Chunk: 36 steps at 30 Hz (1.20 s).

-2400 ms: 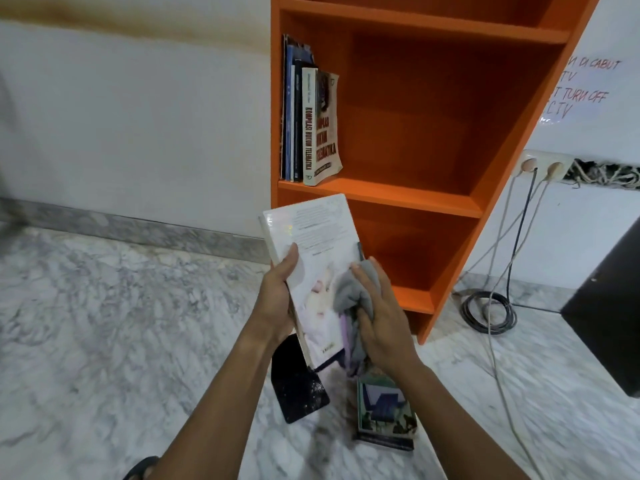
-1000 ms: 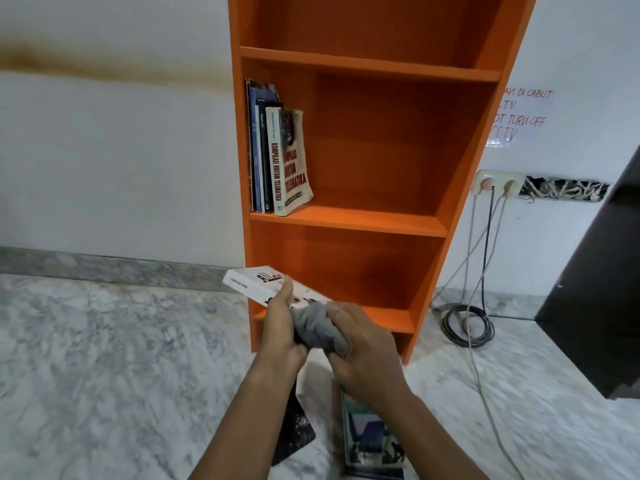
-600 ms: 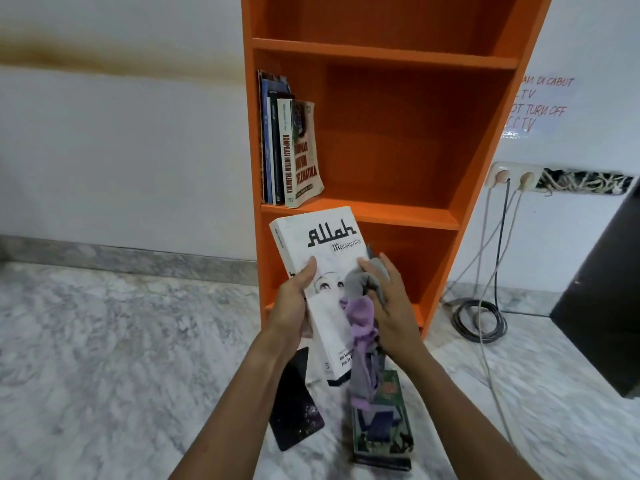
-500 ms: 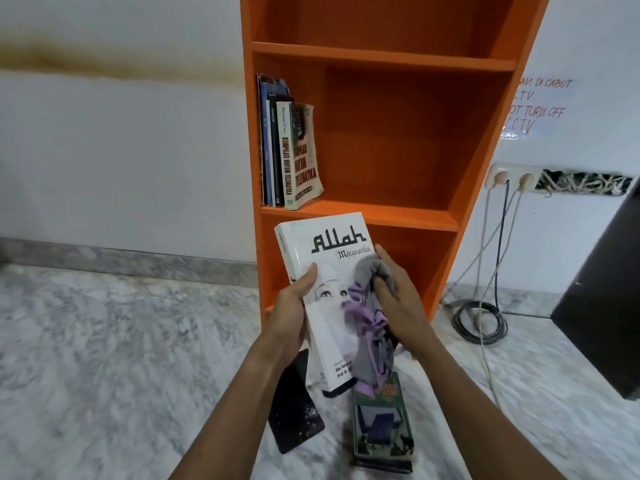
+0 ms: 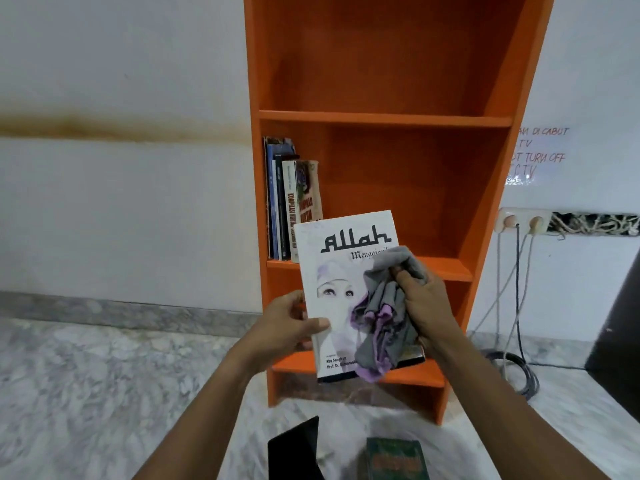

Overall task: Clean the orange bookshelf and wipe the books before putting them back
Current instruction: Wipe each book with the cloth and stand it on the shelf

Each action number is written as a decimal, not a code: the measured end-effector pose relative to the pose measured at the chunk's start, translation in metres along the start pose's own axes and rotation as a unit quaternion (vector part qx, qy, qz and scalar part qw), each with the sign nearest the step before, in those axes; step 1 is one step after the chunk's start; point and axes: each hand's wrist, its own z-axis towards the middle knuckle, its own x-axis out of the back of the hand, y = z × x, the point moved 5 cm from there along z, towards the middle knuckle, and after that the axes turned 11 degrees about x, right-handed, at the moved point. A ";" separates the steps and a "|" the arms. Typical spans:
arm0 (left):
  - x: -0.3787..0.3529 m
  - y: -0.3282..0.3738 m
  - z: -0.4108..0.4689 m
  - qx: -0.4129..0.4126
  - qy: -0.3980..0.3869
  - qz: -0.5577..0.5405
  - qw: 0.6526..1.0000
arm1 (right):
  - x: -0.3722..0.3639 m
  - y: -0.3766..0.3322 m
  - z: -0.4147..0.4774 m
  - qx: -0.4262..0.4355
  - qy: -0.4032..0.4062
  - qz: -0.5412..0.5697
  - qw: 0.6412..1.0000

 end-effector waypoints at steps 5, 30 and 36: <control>0.016 0.039 0.035 -0.082 0.069 0.050 0.993 | -0.014 -0.019 0.060 0.041 -0.020 -0.039 0.998; 0.043 0.080 0.177 -0.139 0.527 0.170 0.821 | -0.055 0.098 0.132 -0.003 0.038 -0.080 0.996; 0.035 0.053 0.170 -0.095 0.491 0.191 0.845 | -0.051 0.100 0.111 -0.023 0.071 -0.030 0.997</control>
